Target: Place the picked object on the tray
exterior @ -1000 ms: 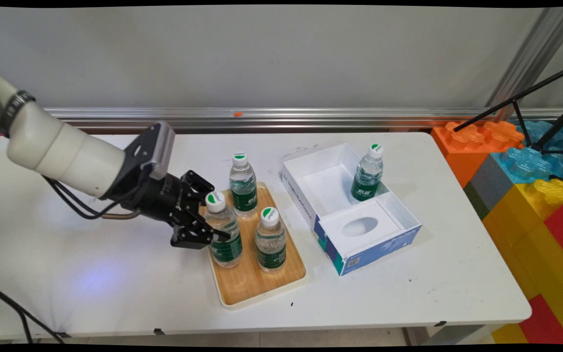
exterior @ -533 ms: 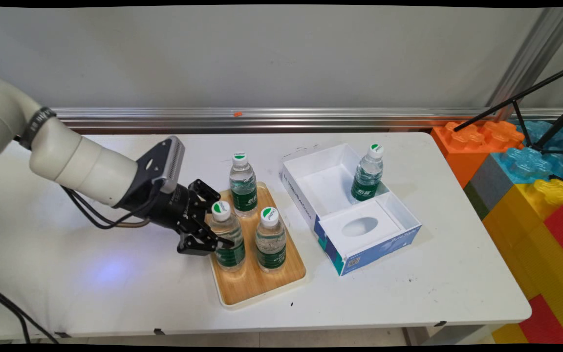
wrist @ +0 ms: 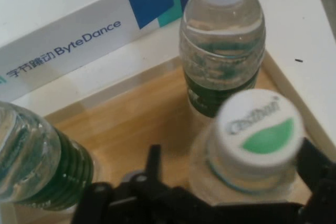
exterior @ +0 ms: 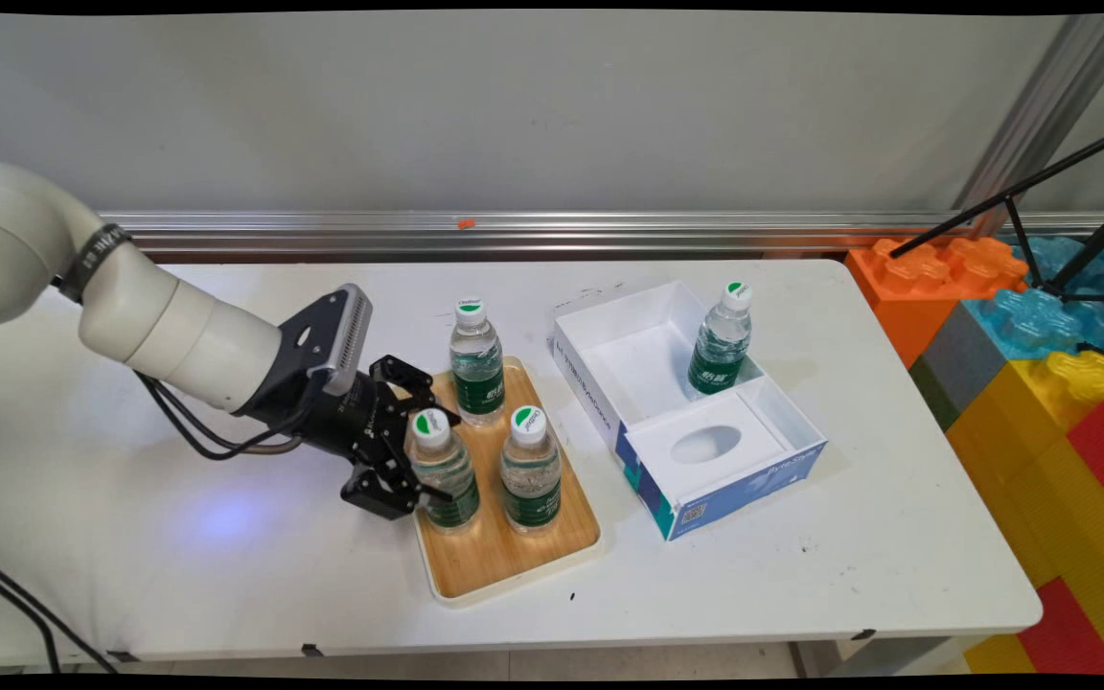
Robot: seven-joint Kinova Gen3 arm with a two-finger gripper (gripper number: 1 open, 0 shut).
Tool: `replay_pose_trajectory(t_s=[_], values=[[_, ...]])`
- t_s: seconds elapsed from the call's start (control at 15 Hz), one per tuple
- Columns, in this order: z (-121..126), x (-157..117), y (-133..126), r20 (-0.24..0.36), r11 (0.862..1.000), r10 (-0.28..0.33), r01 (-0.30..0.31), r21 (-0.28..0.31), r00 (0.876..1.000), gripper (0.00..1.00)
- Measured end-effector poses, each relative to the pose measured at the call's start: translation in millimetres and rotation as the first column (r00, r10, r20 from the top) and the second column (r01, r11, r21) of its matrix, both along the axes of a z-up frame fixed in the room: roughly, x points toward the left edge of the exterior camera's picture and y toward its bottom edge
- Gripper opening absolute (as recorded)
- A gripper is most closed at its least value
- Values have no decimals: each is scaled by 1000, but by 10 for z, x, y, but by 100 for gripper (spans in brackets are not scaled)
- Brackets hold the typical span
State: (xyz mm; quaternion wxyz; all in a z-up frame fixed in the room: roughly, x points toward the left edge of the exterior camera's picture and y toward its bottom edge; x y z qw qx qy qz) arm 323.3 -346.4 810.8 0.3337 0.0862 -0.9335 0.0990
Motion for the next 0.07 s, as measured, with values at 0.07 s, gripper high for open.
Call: replay_pose_trajectory(t_s=[0.07], values=[[-11, -1, -6, 3, 1000, -3, 3, -1, 1000, 100]])
